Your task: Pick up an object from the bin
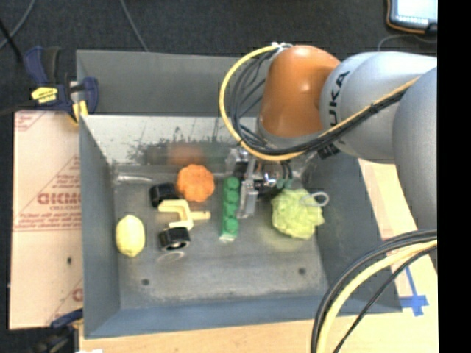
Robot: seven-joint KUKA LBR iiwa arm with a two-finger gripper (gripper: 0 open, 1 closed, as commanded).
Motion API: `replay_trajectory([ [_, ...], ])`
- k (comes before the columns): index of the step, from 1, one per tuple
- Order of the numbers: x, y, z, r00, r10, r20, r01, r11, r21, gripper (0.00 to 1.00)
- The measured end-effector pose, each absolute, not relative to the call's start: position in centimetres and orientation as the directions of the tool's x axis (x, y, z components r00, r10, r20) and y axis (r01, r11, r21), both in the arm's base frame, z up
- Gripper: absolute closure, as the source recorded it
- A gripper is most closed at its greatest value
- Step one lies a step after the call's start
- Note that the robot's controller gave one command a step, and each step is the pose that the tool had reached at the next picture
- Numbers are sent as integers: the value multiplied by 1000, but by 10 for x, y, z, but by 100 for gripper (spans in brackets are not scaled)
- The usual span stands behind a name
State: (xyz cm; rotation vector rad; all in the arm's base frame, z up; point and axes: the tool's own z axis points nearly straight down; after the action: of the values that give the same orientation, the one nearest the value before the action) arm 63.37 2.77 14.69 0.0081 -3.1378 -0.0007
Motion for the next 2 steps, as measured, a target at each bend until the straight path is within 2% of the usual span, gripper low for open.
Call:
replay_trajectory([
  [1, 635, 28, 152, -1000, -5, -4, -5, 1000, 1, 0],
  [2, 638, 16, 116, -969, -247, -10, -247, 969, -2, 0],
])
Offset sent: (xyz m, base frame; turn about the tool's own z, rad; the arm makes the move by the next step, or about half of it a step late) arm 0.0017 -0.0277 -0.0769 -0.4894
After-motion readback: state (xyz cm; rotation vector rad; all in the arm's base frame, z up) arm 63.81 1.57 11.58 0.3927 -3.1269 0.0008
